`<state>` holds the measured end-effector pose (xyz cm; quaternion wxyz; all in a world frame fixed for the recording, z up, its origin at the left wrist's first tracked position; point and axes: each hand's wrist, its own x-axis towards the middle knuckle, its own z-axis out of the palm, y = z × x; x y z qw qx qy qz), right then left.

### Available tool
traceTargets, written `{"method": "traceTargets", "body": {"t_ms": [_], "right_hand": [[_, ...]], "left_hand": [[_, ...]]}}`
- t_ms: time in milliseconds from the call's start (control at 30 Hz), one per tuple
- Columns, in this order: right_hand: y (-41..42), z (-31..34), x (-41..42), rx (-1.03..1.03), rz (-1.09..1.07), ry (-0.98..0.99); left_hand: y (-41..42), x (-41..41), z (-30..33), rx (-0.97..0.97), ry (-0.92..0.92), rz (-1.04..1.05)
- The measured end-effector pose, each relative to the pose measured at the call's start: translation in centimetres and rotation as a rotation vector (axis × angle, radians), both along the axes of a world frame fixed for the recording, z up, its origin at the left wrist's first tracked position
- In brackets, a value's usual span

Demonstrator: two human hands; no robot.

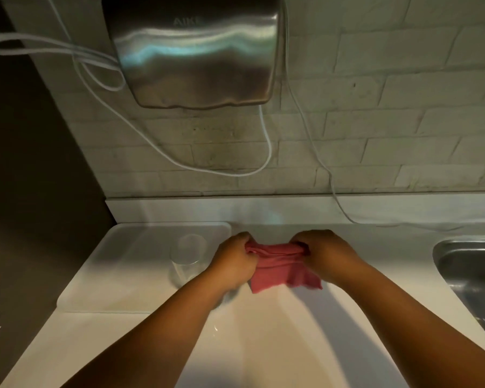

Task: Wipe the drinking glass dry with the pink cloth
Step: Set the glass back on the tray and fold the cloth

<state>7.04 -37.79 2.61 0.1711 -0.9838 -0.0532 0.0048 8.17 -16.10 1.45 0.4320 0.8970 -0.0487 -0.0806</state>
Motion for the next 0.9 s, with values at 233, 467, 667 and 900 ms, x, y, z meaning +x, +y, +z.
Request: {"method": "traceTargets", "body": {"t_ms": [233, 467, 667, 900], "right_hand": [[0.6, -3.3, 4.9, -0.005, -0.033, 0.061], [-0.5, -8.2, 1.8, 0.009, 0.104, -0.24], [0.5, -11.4, -1.9, -0.157, 0.125, -0.091], [2.6, -11.2, -1.2, -0.261, 0.062, -0.013]], "left_hand": [[-1.6, 3.9, -1.6, 0.213, -0.044, 0.093], [-1.9, 1.4, -6.5, 0.271, -0.097, -0.074], [-1.9, -1.7, -8.8, 0.845, -0.326, -0.217], [-3.0, -1.1, -8.7, 0.89, -0.233, -0.206]]}}
